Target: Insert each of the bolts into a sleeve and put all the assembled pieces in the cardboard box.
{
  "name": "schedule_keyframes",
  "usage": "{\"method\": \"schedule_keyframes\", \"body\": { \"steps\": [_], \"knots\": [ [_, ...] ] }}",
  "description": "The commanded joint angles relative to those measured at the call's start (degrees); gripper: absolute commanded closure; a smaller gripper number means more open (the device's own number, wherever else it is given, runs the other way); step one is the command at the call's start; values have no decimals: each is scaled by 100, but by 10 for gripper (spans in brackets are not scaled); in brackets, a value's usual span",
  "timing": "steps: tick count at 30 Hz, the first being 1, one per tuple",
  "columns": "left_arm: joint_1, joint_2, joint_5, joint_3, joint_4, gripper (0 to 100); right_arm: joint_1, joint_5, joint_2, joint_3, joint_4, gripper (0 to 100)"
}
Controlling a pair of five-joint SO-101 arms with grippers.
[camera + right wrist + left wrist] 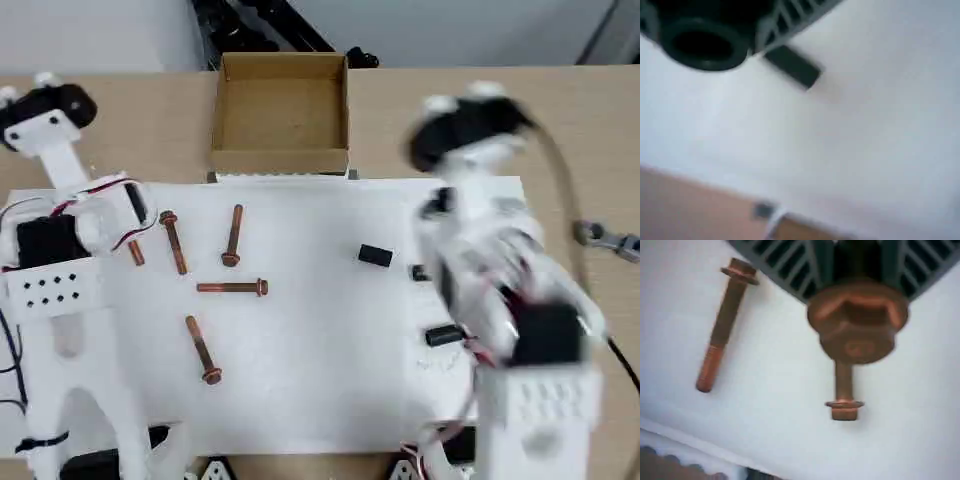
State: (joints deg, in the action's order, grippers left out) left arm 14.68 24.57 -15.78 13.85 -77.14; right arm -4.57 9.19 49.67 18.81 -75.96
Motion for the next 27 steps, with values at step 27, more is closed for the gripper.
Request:
{"method": "schedule_keyframes", "body": {
  "steps": [27],
  "knots": [
    [-1319,536,9,-365,949,993,-813,-343,3486,3059,1182,997]
  ]
}}
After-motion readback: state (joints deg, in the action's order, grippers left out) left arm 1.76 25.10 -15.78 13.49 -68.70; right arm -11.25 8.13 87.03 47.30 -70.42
